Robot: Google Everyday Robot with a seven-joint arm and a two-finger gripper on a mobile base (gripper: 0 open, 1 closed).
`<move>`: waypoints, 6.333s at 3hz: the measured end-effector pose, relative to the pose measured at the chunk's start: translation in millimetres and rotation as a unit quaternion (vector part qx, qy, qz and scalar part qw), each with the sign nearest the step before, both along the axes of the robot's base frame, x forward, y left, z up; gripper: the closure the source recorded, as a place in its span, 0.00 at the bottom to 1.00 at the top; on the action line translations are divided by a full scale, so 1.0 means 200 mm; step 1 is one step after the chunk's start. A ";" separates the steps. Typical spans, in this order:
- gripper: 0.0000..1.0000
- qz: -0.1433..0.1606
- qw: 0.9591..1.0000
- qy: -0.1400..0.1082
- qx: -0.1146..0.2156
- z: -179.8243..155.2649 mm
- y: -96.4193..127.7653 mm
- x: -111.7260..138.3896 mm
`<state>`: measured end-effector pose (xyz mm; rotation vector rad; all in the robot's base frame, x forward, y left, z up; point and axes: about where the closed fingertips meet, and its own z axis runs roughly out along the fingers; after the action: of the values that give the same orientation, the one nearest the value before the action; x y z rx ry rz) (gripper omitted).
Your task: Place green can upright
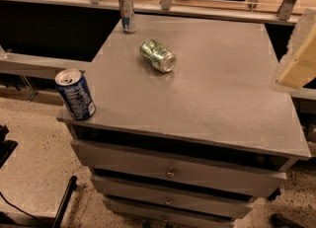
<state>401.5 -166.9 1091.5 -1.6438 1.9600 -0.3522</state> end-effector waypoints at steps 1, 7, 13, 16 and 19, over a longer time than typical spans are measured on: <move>0.00 0.000 1.000 0.000 0.000 0.00 0.00 0.00; 0.00 -0.126 0.974 0.093 0.162 -0.30 0.70 1.11; 0.00 -0.246 0.953 0.175 0.013 -1.03 0.97 1.49; 0.18 -0.287 0.936 0.202 0.017 -1.22 0.83 1.55; 0.87 -0.228 0.953 0.186 0.072 -1.03 0.89 1.54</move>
Offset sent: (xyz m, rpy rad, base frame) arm 0.0700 0.0272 -0.0038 0.1157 0.0296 0.0431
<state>710.4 10.4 885.7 -1.2155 2.5861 -0.0617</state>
